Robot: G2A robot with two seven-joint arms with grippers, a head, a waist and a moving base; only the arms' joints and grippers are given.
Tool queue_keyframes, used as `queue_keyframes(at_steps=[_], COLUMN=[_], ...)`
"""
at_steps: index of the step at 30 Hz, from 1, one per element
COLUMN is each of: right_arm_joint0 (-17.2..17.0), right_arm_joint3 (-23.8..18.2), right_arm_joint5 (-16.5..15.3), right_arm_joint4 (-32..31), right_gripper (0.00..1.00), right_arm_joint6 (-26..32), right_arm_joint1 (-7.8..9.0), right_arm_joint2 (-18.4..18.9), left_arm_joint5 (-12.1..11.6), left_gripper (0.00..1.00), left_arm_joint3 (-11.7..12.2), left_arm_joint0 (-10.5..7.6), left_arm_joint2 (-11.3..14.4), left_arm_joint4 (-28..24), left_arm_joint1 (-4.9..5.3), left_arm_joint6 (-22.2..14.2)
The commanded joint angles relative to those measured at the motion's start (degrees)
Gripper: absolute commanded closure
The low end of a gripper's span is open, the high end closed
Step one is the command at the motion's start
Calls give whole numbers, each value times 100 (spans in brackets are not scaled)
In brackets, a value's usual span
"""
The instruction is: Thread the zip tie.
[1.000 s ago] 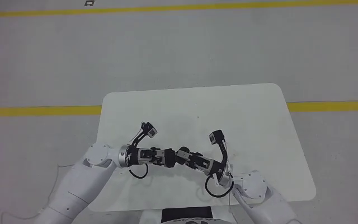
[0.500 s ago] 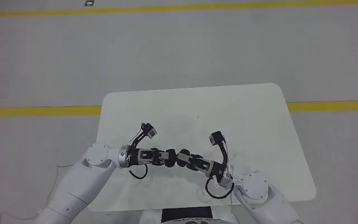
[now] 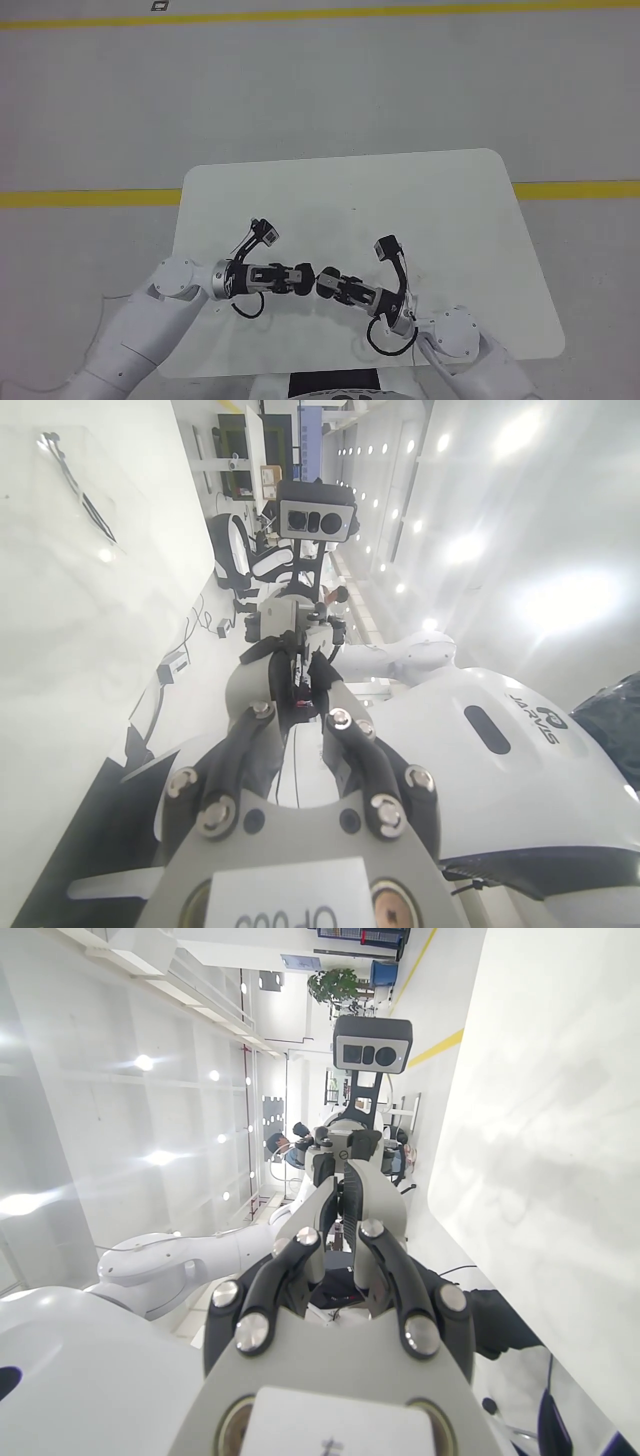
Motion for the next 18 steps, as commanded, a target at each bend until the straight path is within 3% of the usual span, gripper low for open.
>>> queue_keyframes(at_steps=[1,12,18], right_arm_joint0=[7,52,93], right_arm_joint3=[5,43,64], right_arm_joint5=[8,-43,-26], right_arm_joint4=[-5,85,83], right_gripper=[100,100,100], right_arm_joint6=[-7,41,76], right_arm_joint1=[5,30,42], right_arm_joint2=[-9,-60,-110], left_arm_joint5=[-9,-28,-30], left_gripper=[95,91,95], left_arm_joint3=[7,-6,2], left_arm_joint0=[-3,0,-12], left_arm_joint2=[-3,16,27], left_arm_joint4=[-7,15,-3], left_arm_joint1=[4,22,31], left_arm_joint6=[6,51,33])
